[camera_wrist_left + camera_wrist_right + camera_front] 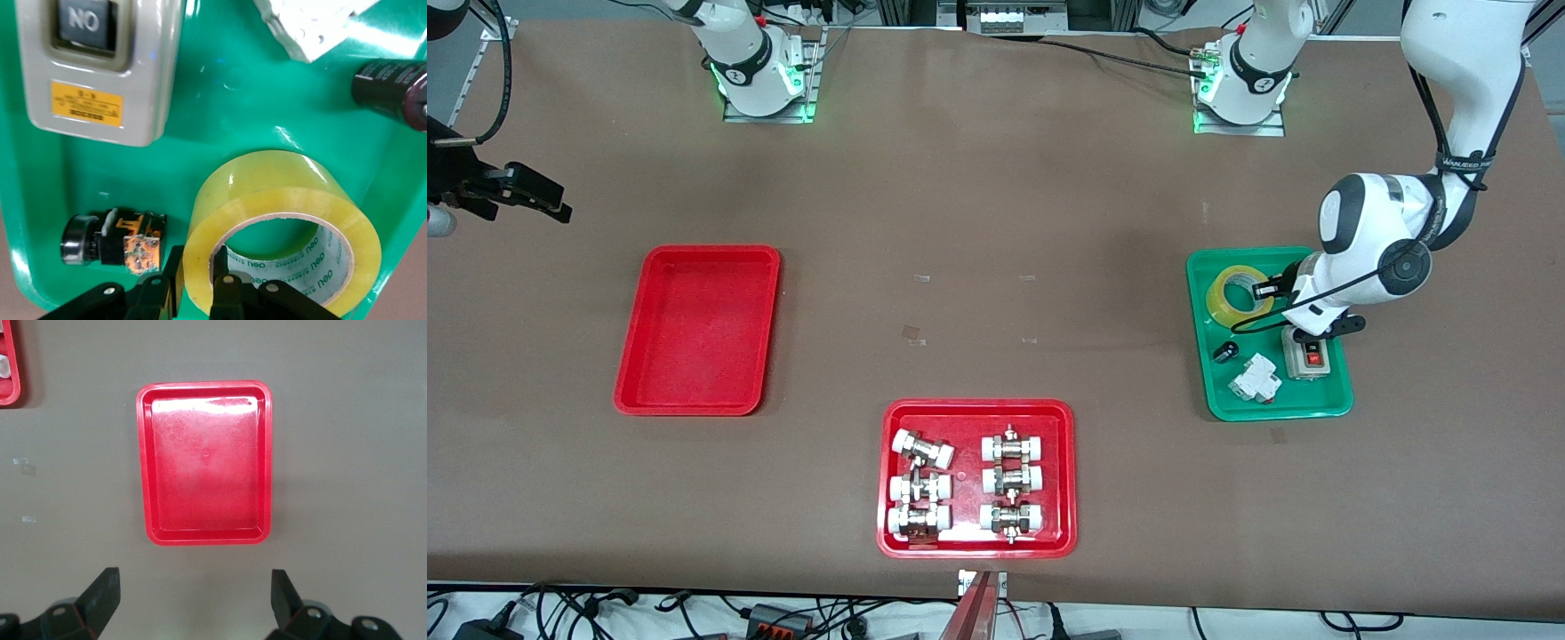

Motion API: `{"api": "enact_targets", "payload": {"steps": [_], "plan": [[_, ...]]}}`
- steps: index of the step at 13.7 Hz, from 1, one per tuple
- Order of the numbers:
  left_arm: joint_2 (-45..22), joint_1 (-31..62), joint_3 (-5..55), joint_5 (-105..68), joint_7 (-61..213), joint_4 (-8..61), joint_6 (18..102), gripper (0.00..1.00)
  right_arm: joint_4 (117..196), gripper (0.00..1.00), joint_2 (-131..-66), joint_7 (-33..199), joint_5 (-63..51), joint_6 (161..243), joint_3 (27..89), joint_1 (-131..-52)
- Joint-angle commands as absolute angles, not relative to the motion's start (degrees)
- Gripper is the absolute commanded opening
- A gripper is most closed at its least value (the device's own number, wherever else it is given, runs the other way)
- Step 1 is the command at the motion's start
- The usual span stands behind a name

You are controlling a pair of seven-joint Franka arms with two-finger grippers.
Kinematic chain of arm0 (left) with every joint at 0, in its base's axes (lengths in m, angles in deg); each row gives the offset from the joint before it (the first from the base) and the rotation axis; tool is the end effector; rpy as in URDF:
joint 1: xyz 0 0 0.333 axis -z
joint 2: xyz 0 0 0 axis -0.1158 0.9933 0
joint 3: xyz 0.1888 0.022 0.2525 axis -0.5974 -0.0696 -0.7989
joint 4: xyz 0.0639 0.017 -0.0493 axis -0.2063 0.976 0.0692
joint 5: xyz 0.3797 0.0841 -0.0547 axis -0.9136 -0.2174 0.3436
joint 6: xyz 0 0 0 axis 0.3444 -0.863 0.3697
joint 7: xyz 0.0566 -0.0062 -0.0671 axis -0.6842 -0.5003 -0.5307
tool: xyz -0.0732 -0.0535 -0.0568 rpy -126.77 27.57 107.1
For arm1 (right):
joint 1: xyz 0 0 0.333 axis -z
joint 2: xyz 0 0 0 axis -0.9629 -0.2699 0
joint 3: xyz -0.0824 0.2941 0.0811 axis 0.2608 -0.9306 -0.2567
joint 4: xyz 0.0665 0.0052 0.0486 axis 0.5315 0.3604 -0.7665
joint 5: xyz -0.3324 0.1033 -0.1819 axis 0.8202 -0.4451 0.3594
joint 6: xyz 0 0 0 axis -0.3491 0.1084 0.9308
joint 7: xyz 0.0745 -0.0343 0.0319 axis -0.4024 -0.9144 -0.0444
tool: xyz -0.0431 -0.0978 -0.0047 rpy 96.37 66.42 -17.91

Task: Left arm passes tape to right arm into tray
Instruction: 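Lift the tape with the left gripper while the right gripper approaches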

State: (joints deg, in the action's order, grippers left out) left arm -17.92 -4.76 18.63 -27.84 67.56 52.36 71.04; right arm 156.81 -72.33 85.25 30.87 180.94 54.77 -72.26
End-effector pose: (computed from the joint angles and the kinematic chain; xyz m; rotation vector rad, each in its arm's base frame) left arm 0.5233 -0.0077 0.2143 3.0598 0.3848 -0.4643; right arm 0.5404 -0.0421 0.5817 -3.1400 0.0481 0.0544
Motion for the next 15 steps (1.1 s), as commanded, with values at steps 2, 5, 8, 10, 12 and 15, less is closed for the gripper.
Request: {"api": "enact_targets", "payload": {"steps": [2,5,8,10,12,15], "plan": [[-21.76,-5.04,19.44,-28.72,68.0,49.01,64.17,0.0,155.77,1.0,-72.31,85.03,30.43,179.84,54.59,-71.88],[-22.03,-4.34,19.61,-28.72,68.18,43.73,57.66,0.0,155.77,1.0,-72.14,85.03,30.51,179.84,54.5,-71.97],[-24.31,-4.52,24.17,-28.11,66.69,37.25,48.19,0.0,155.77,1.0,-72.05,85.03,30.51,179.84,54.5,-72.23],[-24.67,-4.6,26.54,-27.67,64.06,30.21,39.48,0.0,155.77,1.0,-72.05,85.12,30.43,179.75,54.41,-72.23],[-27.2,-4.6,28.57,-26.97,61.33,26.59,37.43,0.0,155.86,1.0,-72.4,84.77,30.43,179.75,54.24,-72.41],[-27.13,-4.43,31.91,-26.44,61.58,22.46,36.46,0.0,155.69,1.0,-74.67,84.51,29.2,179.93,53.97,-73.19]]}}
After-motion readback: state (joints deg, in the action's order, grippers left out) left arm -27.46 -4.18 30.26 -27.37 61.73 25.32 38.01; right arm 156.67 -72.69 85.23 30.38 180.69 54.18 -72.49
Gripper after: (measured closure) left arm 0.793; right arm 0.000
